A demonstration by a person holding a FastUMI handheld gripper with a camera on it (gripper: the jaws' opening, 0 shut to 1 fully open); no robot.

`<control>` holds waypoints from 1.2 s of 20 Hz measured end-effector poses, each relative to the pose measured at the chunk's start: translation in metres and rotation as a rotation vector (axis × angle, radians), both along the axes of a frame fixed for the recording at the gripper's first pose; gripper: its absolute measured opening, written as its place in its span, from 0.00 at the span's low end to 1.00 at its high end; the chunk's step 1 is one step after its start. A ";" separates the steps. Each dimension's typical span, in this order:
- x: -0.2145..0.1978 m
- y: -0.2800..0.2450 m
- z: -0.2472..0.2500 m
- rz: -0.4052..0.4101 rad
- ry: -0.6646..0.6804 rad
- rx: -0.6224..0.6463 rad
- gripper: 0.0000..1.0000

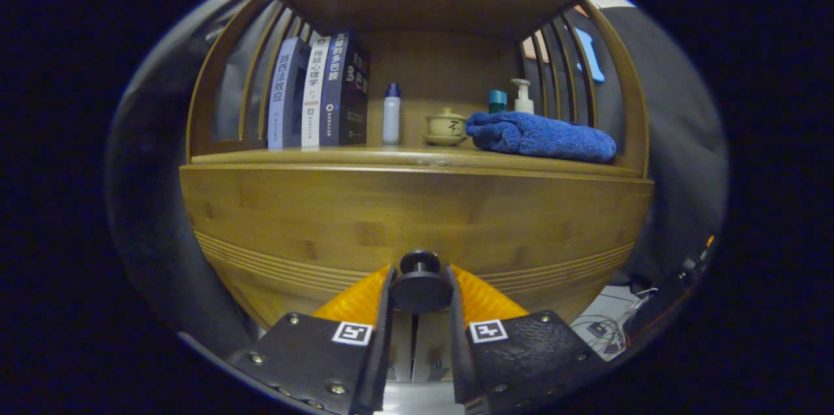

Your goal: Pull open the drawer, take out the items inside it, and place them on the countertop above the cabinet.

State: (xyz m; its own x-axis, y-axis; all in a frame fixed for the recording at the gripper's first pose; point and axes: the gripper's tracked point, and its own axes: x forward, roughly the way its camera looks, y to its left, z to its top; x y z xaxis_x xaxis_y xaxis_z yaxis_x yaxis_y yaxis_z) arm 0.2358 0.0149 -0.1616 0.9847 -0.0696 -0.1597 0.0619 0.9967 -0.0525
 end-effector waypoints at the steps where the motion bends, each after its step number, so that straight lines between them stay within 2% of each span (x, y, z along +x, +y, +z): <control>1: 0.001 -0.001 0.000 -0.004 -0.002 -0.007 0.40; 4: -0.004 0.000 -0.003 -0.010 0.038 -0.010 0.33; 8: -0.013 0.003 -0.002 -0.009 0.058 0.015 0.33; 14: -0.057 0.003 -0.007 -0.027 0.080 -0.008 0.33; 15: -0.065 0.005 -0.004 0.004 0.063 -0.007 0.25; 17: -0.096 -0.005 0.011 -0.046 -0.006 0.062 0.09; 18: -0.094 -0.008 0.016 -0.053 -0.054 0.117 0.06; 20: -0.097 -0.015 0.012 -0.065 -0.047 0.144 0.06; 22: -0.087 -0.006 0.004 -0.022 -0.013 0.131 0.06; 24: -0.081 0.001 0.004 0.022 -0.009 0.106 0.24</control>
State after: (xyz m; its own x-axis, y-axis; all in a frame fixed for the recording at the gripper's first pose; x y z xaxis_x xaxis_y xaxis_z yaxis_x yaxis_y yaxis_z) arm 0.1545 0.0163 -0.1575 0.9873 -0.0309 -0.1560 0.0398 0.9977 0.0542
